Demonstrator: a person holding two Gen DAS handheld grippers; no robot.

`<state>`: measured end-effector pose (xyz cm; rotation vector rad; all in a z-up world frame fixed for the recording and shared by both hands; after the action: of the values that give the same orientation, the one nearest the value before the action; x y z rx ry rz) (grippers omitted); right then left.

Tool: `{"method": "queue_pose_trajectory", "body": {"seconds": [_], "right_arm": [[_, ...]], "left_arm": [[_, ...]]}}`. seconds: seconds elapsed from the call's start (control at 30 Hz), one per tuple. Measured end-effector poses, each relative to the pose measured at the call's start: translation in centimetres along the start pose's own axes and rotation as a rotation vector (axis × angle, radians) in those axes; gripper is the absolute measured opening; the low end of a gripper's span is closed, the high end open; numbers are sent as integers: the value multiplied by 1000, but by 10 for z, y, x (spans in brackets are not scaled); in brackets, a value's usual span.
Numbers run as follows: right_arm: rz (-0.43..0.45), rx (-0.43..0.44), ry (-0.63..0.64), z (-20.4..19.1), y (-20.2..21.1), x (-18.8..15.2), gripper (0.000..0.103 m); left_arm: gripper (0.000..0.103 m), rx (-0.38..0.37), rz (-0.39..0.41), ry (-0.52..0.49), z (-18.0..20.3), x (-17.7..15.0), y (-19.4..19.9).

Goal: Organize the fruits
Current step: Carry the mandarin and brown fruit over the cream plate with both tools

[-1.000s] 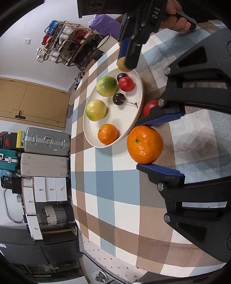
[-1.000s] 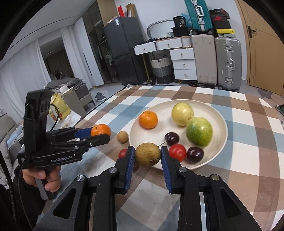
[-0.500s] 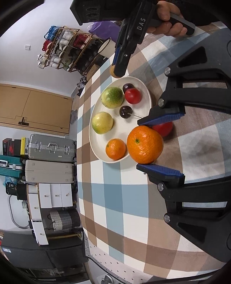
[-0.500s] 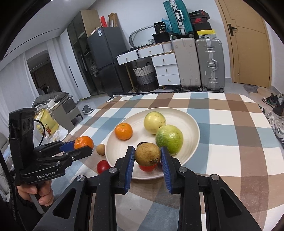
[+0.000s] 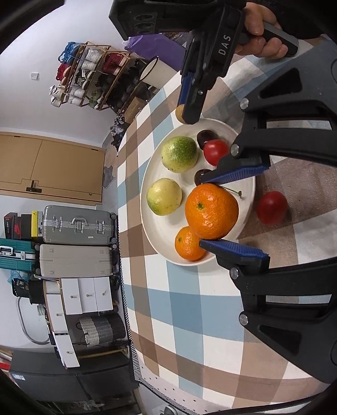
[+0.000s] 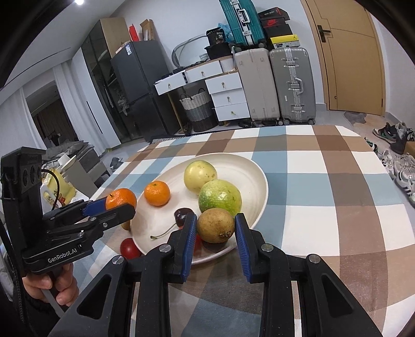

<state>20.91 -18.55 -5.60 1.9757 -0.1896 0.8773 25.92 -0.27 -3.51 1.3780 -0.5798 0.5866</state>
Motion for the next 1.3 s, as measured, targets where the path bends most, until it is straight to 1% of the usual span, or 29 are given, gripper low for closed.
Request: {"method": "queue_pose_trajectory", "body": {"seconds": [0.23, 0.5, 0.73, 0.9, 1.0, 1.13, 1.23, 1.3], "right_arm": [[-5, -17, -9, 3, -11, 7, 30], [-34, -11, -4, 2, -26, 12, 30], [-54, -21, -22, 6, -37, 23, 30], [-61, -10, -32, 4, -47, 30, 30], [-68, -2, -16, -2, -52, 30, 30], [-53, 1, 10, -9, -50, 30, 30], [-37, -3, 2, -8, -46, 30, 30], [-31, 0, -14, -6, -44, 30, 33]], "left_arm": [[39, 23, -12, -35, 7, 1, -13], [39, 13, -28, -30, 8, 8, -25], [39, 25, -42, -51, 11, 7, -32], [39, 32, -41, -57, 11, 7, -34], [39, 36, -45, -60, 10, 6, -35], [39, 37, -47, -50, 8, 6, -35], [39, 32, -41, -48, 8, 6, -34], [39, 20, -33, -45, 8, 5, -31]]}}
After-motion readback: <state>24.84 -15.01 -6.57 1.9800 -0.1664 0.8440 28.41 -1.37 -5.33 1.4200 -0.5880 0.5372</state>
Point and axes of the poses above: each gripper's, at about its wrist camera, not at the fingertips, and y roughly against the way its jaws point, z to its right, x to its top, the point moved 4 cm from there along -y, roughly the way its jaws point, and after that the axes turned 8 degrees about -z, right-handed, at the moved point
